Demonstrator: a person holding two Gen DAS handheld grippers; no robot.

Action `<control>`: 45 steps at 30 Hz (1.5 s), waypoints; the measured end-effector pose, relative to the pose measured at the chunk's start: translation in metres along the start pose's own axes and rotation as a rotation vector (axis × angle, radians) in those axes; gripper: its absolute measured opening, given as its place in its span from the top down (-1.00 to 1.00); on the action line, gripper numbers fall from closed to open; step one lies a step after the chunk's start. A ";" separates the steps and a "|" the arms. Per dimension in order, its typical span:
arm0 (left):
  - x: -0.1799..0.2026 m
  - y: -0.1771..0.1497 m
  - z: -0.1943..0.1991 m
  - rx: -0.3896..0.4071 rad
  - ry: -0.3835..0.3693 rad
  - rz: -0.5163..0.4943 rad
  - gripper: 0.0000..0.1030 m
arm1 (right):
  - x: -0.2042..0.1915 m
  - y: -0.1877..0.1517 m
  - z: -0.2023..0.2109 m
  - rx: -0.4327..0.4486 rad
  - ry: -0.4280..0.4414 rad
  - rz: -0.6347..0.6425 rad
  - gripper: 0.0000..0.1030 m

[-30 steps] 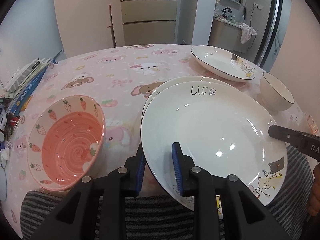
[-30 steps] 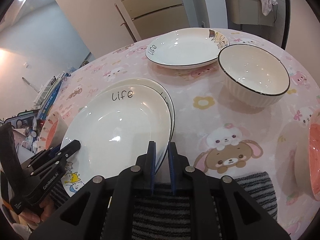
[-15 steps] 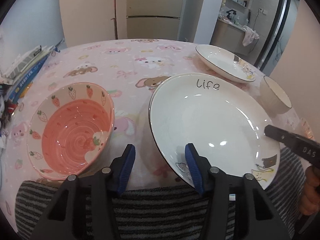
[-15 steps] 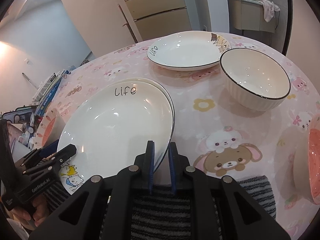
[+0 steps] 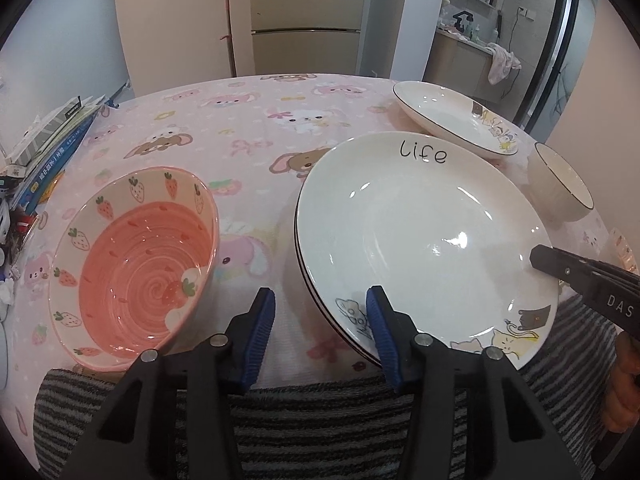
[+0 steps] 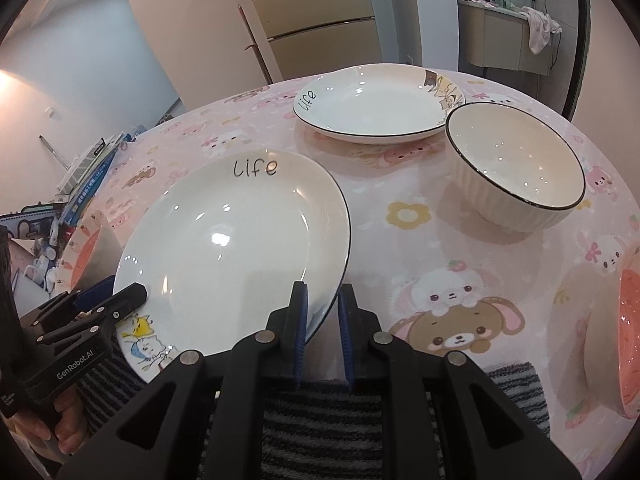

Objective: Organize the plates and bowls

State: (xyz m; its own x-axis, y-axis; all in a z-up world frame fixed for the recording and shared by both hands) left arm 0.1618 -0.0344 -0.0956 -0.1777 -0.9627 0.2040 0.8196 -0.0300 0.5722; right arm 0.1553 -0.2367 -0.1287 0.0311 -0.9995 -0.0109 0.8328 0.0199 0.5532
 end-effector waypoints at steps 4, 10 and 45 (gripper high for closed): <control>-0.001 -0.001 0.000 0.000 -0.001 0.002 0.01 | 0.001 0.000 -0.004 -0.013 0.016 -0.004 0.64; -0.001 -0.001 0.004 0.019 0.016 0.005 -0.25 | 0.006 0.000 0.003 0.018 0.051 -0.044 0.59; 0.116 0.068 0.234 0.731 -0.085 -0.270 -0.97 | 0.060 0.083 0.249 0.700 -0.203 -0.217 -0.89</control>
State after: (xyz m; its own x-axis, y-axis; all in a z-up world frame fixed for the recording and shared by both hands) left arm 0.0697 -0.0848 0.1522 -0.3849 -0.9226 0.0265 0.1803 -0.0469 0.9825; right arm 0.0889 -0.3019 0.1237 -0.2518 -0.9657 -0.0641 0.2611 -0.1315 0.9563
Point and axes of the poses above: each gripper's, at about its wrist camera, not at the fingertips, and z roughly against the way its jaws point, x to its right, y to its top, the point moved 3 cm from there along -z, roughly the way its jaws point, and after that the axes turned 10 degrees about -y, right-handed, at the moved point
